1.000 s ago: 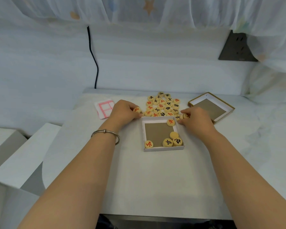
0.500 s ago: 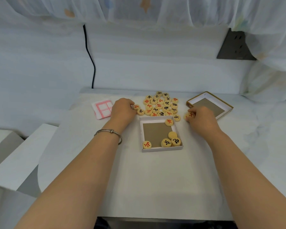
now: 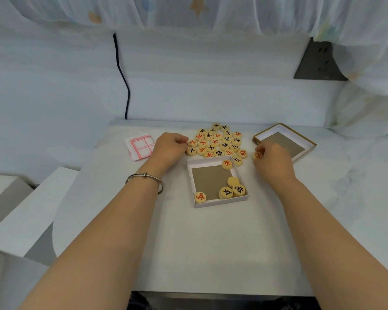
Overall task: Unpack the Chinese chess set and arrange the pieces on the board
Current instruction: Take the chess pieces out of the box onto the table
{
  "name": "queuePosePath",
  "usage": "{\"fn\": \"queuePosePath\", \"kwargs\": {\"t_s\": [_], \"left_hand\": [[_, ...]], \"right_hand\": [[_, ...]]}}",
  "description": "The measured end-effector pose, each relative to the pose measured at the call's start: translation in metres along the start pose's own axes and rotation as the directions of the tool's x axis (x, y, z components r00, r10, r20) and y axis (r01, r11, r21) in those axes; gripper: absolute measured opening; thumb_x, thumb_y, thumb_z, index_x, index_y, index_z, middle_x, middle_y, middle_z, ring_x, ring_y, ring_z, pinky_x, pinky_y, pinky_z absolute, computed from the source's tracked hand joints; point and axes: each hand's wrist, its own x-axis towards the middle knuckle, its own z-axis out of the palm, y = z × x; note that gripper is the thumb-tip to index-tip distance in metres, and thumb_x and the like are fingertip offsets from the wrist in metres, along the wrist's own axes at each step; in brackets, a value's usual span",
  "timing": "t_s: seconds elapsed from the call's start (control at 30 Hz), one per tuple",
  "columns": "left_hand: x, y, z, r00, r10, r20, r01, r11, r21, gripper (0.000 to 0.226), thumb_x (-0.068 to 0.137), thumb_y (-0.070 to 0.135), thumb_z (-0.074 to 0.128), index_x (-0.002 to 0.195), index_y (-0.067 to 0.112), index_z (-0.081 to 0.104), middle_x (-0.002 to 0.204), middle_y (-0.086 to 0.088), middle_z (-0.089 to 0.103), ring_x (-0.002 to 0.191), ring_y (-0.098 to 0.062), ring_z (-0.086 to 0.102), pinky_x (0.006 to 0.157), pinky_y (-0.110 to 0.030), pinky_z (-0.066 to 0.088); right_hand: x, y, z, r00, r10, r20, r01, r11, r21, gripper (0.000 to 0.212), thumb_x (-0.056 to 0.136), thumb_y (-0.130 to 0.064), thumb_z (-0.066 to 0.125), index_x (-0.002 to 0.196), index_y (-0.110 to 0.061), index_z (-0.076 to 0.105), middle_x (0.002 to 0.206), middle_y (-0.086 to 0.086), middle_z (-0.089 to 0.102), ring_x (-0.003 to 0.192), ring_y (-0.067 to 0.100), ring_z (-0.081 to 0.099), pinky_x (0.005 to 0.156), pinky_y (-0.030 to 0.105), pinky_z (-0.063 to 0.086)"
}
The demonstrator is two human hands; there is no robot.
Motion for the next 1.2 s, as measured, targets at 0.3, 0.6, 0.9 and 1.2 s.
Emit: {"fn": "queuePosePath", "kwargs": {"t_s": [0.3, 0.6, 0.9, 1.2], "left_hand": [[-0.028, 0.010, 0.003, 0.995, 0.097, -0.011, -0.092, 0.971, 0.220, 0.041, 0.092, 0.007, 0.047, 0.131, 0.017, 0.054, 0.140, -0.003, 0.047, 0.127, -0.020, 0.045, 0.103, -0.030, 0.037], [-0.073, 0.020, -0.002, 0.902, 0.276, 0.332, -0.417, 0.758, 0.501, 0.025, 0.089, 0.021, 0.057, 0.111, 0.024, 0.069, 0.111, -0.001, 0.055, 0.107, -0.018, 0.045, 0.080, -0.024, 0.037], [-0.080, 0.014, -0.002, 0.893, 0.198, 0.405, -0.423, 0.679, 0.601, 0.018, 0.076, 0.035, 0.067, 0.092, 0.030, 0.071, 0.101, -0.003, 0.052, 0.098, -0.024, 0.051, 0.073, -0.029, 0.046], [-0.088, 0.023, -0.001, 0.872, 0.228, 0.433, -0.472, 0.625, 0.622, 0.023, 0.082, 0.028, 0.060, 0.101, 0.024, 0.070, 0.104, -0.006, 0.053, 0.093, -0.022, 0.052, 0.082, -0.034, 0.050]], "right_hand": [[-0.019, -0.018, -0.013, 0.992, -0.095, 0.082, 0.093, 0.995, 0.030, 0.038, 0.088, -0.011, 0.060, 0.126, -0.011, 0.056, 0.120, 0.008, 0.060, 0.108, 0.023, 0.055, 0.081, 0.030, 0.042], [-0.057, -0.036, -0.036, 0.861, -0.247, 0.444, 0.296, 0.954, -0.043, 0.026, 0.082, -0.032, 0.069, 0.103, -0.017, 0.070, 0.091, -0.006, 0.056, 0.079, 0.008, 0.051, 0.058, 0.016, 0.036], [-0.063, -0.045, -0.027, 0.797, -0.353, 0.491, 0.402, 0.915, 0.006, 0.015, 0.074, -0.024, 0.077, 0.086, -0.018, 0.073, 0.076, -0.008, 0.051, 0.067, 0.006, 0.045, 0.054, 0.018, 0.033], [-0.049, -0.032, -0.042, 0.900, -0.229, 0.370, 0.147, 0.960, 0.237, 0.004, 0.079, -0.014, 0.073, 0.078, -0.015, 0.070, 0.073, -0.003, 0.063, 0.069, 0.008, 0.055, 0.061, 0.018, 0.041]]}}
